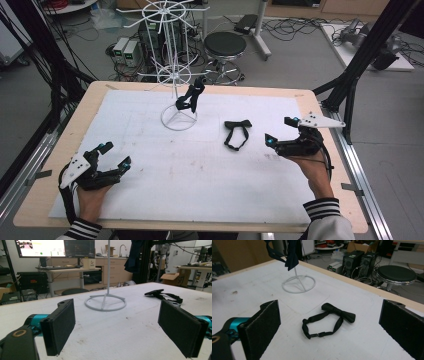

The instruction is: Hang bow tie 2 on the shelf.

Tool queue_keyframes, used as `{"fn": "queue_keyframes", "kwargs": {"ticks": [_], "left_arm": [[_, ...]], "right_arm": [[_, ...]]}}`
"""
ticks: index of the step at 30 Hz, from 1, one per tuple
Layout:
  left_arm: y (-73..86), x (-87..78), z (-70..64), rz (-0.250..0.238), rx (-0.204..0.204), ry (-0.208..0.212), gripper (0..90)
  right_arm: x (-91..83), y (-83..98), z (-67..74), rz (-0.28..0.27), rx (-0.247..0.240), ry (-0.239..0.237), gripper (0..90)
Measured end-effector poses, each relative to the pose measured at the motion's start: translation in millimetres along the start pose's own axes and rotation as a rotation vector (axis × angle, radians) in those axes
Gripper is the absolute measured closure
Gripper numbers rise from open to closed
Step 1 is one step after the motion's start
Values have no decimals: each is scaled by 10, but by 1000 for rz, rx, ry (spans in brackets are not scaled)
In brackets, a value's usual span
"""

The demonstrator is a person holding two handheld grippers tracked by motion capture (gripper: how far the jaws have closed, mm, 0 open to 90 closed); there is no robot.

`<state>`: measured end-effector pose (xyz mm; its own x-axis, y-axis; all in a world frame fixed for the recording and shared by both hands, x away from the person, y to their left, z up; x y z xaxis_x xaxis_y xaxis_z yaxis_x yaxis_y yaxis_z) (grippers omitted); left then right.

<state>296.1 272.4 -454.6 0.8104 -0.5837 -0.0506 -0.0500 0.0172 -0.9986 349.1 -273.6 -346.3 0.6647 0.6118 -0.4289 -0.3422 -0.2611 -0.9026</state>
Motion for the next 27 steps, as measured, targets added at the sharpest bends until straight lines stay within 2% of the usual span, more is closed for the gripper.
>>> {"fn": "queue_keyframes", "kwargs": {"ticks": [7, 14, 21, 23, 27], "left_arm": [[0, -7, 2, -5, 2, 0, 147], [1, -6, 3, -5, -1, -2, 147], [0, -6, 5, -8, -8, -5, 147], [1, -8, 8, -6, -8, -5, 147], [0, -7, 6, -7, -7, -5, 147]], "right_arm": [[103, -124, -45, 59, -34, 1, 29], [224, -252, -85, 105, -51, -23, 43], [348, -343, -149, 169, -82, -17, 43], [391, -371, -172, 172, -91, -21, 43], [496, -399, -216, 234, -124, -21, 43]]}}
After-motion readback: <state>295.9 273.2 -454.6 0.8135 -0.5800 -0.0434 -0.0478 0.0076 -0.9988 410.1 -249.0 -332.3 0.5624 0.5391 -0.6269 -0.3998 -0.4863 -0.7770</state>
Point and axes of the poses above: each handheld gripper's, and its own axes: x roughly forward along the jaws, y roughly out of its underside, z roughly to its left, the point moved 3 cm from there along x, roughly forward along the jaws, and after that the axes turned 4 degrees about z, right-handed, at the moved point
